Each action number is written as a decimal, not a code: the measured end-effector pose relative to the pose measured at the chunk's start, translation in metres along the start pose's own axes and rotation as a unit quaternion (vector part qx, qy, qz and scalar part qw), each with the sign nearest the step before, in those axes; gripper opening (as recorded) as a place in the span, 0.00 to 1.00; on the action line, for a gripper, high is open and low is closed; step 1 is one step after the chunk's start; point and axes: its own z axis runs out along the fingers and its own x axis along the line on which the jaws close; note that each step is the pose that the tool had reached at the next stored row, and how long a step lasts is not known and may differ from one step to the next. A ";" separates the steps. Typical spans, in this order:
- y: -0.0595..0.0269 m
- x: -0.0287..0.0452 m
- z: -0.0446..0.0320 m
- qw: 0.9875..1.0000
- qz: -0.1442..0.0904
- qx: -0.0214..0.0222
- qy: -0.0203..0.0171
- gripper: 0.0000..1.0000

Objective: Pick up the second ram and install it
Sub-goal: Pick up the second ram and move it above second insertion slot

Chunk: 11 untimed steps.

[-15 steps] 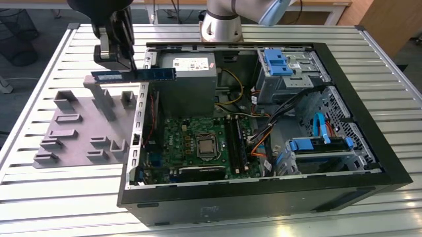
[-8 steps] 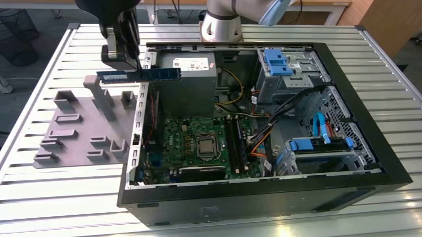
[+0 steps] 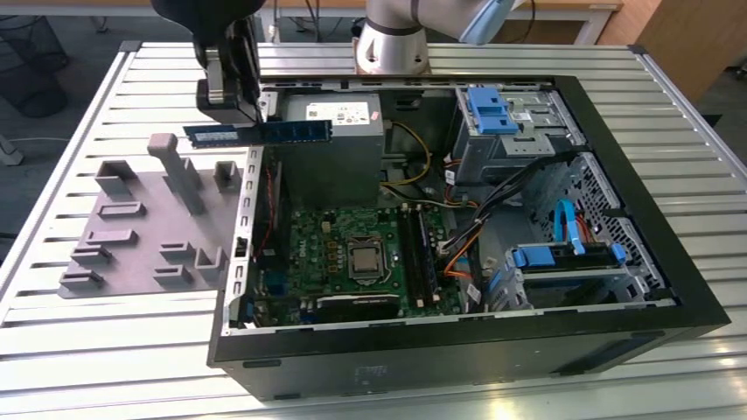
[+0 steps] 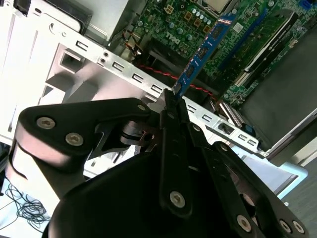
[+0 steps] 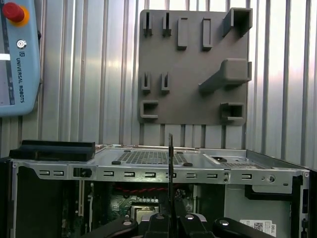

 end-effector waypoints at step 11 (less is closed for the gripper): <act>-0.0153 0.0003 0.0001 1.000 0.000 0.000 0.000 0.14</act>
